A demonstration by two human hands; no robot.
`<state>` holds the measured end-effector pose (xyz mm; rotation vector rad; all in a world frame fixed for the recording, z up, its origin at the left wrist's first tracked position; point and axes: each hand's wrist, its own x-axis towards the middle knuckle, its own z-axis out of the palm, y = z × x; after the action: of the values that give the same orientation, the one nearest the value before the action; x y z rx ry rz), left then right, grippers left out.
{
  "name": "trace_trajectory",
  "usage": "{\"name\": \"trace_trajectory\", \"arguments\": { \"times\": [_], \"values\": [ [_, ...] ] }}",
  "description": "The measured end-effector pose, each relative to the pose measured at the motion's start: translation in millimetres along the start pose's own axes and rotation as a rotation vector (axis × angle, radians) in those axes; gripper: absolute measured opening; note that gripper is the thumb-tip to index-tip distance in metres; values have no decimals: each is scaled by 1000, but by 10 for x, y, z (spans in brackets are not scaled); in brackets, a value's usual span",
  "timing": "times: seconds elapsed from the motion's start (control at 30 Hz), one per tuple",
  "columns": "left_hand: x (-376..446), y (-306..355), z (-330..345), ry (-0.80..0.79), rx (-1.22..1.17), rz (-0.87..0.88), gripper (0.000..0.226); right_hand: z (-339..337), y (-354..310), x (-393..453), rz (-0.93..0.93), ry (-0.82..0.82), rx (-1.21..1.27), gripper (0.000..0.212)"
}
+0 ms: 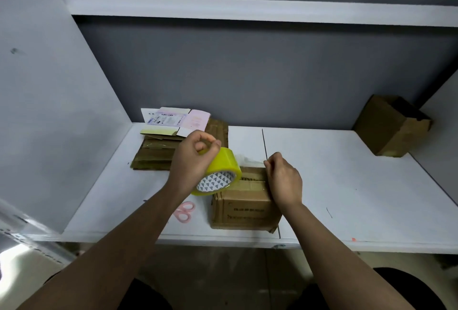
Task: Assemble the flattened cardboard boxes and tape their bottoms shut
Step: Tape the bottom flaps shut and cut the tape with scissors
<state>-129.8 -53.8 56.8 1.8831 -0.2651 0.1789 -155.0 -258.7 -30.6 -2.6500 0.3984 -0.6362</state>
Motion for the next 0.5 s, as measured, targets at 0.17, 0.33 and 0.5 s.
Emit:
{"name": "trace_trajectory", "arguments": {
  "times": [0.17,0.33,0.5],
  "values": [
    [112,-100,11,-25,22,14,12,67,26,33,-16,5,-27,21],
    [230,-112,71,-48,14,69,4,73,51,42,1,3,8,19],
    [304,-180,92,-113,55,97,4,89,43,24,22,28,50,16]
  ]
}}
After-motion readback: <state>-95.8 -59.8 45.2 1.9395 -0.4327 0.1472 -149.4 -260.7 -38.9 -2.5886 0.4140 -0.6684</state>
